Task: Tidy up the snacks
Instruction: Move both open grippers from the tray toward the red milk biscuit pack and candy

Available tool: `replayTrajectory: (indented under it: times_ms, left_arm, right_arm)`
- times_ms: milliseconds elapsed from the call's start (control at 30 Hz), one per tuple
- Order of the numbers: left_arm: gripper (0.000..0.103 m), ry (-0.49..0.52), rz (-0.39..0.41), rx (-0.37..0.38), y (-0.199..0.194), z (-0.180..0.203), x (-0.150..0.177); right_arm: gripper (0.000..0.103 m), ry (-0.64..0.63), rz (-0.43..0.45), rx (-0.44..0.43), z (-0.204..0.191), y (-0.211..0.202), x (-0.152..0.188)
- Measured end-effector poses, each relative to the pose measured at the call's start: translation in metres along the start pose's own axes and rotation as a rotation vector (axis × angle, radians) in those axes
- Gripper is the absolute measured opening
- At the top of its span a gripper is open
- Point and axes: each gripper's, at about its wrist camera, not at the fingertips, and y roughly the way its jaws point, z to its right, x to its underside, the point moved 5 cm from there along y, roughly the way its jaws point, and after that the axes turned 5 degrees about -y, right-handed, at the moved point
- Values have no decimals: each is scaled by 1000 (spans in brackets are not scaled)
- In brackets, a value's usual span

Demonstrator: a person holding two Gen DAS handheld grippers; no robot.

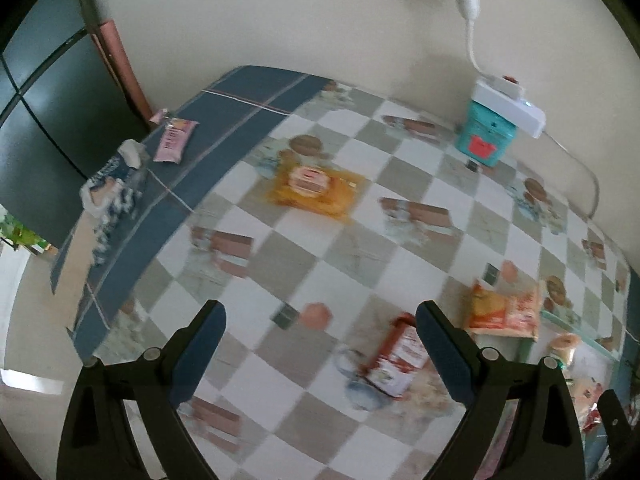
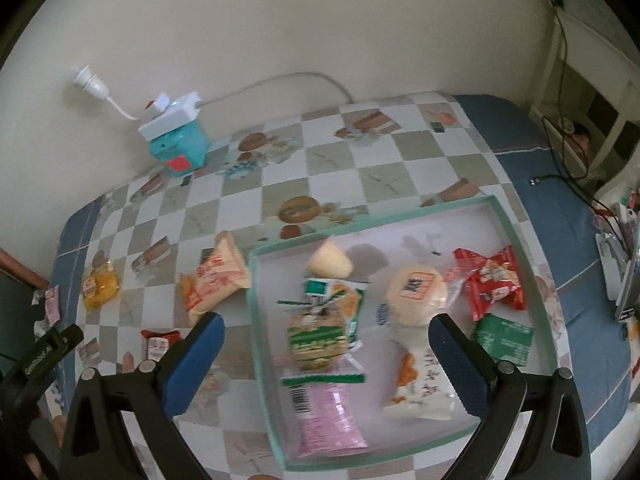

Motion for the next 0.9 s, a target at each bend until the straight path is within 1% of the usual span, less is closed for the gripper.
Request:
replayTrajectory:
  times_ms: [267, 533, 667, 900]
  left_arm:
    - [96, -58, -10, -17, 9, -43, -14]
    - [96, -91, -20, -30, 17, -71, -19]
    - [96, -115, -31, -39, 23, -86, -21]
    - [96, -133, -77, -48, 43, -96, -19]
  right_arm:
    - [103, -68, -14, -12, -43, 6, 7]
    - [103, -130, -32, -38, -86, 18, 16]
    - [103, -141, -49, -66, -102, 26, 22]
    - [103, -177, -66, -71, -125, 37, 30]
